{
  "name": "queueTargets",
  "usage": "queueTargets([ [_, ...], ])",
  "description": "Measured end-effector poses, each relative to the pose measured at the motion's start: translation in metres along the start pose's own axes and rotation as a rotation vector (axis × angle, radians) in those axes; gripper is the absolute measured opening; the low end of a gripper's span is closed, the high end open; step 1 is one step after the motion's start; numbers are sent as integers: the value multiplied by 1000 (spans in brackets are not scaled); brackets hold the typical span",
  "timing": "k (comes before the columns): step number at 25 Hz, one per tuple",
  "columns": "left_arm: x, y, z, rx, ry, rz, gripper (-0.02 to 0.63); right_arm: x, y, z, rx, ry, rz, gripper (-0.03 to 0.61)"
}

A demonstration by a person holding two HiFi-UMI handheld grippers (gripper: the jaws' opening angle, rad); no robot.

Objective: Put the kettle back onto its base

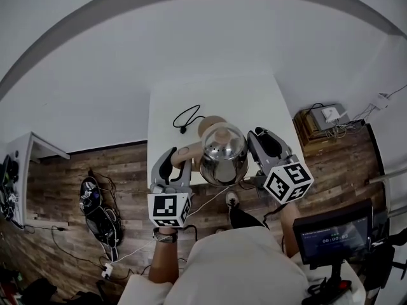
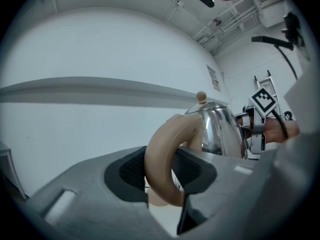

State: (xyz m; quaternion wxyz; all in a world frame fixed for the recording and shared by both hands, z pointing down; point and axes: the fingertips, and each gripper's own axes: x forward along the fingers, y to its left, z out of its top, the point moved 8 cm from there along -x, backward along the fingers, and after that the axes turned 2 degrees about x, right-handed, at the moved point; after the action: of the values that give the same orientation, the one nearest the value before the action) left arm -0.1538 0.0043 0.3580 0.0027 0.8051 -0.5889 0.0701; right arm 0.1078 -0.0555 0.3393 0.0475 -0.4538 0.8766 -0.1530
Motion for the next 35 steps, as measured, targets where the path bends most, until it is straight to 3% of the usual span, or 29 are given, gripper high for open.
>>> queueTargets([
  [10,91,37,-16,-19,44,23,146,93,-55,-2,29,59,17,95],
  [35,125,53,-54,15,120,53,146,137,-81,-35,22,189,61,94],
])
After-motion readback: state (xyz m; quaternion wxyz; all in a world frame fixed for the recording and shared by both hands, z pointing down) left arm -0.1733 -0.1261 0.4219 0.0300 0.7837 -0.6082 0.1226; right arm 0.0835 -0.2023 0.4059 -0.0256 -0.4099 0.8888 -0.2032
